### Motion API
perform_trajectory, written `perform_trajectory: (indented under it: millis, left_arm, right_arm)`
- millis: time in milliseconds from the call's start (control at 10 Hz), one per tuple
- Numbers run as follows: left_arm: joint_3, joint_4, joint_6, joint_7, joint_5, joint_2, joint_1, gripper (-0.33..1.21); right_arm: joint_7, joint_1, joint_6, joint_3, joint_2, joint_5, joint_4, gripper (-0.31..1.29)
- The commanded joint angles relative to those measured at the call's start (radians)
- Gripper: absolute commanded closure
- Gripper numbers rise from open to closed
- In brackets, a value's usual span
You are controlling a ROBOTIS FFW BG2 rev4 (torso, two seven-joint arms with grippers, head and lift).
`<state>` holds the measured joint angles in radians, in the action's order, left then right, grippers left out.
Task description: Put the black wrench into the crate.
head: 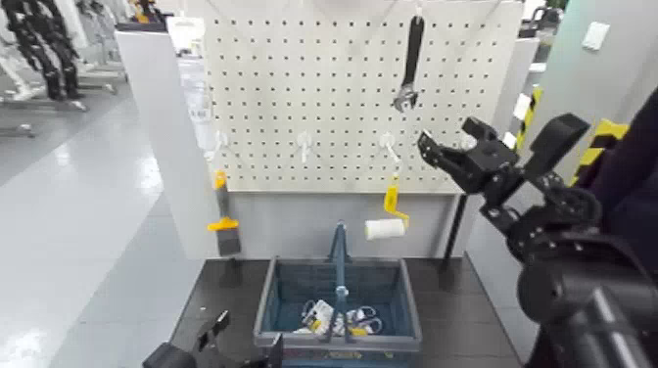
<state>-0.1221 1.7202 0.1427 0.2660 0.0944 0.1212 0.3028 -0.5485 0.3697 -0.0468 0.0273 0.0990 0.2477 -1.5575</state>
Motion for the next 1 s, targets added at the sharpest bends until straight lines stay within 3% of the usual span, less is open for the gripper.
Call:
perform_trajectory:
  millis: [100, 400, 1000]
  left_arm:
    - [-0.005, -0.004, 0.0, 0.004, 0.004, 0.003, -0.008, 0.21]
    - [-0.011, -0.008, 0.0, 0.007, 0.007, 0.005, -0.016, 0.21]
    - [-0.014, -0.018, 0.002, 0.021, 0.013, 0.005, -0.031, 0.21]
  right_arm:
    - [-0.031, 0.089, 0.015, -0.02, 0.005, 0.027, 0.077, 0.16]
    - [-0.077, 0.179, 0.036, -0.046, 0.015, 0.068, 0.16, 0.17]
    - [-0.159, 0.298, 0.044, -0.081, 0.015, 0.101, 0.289, 0.25]
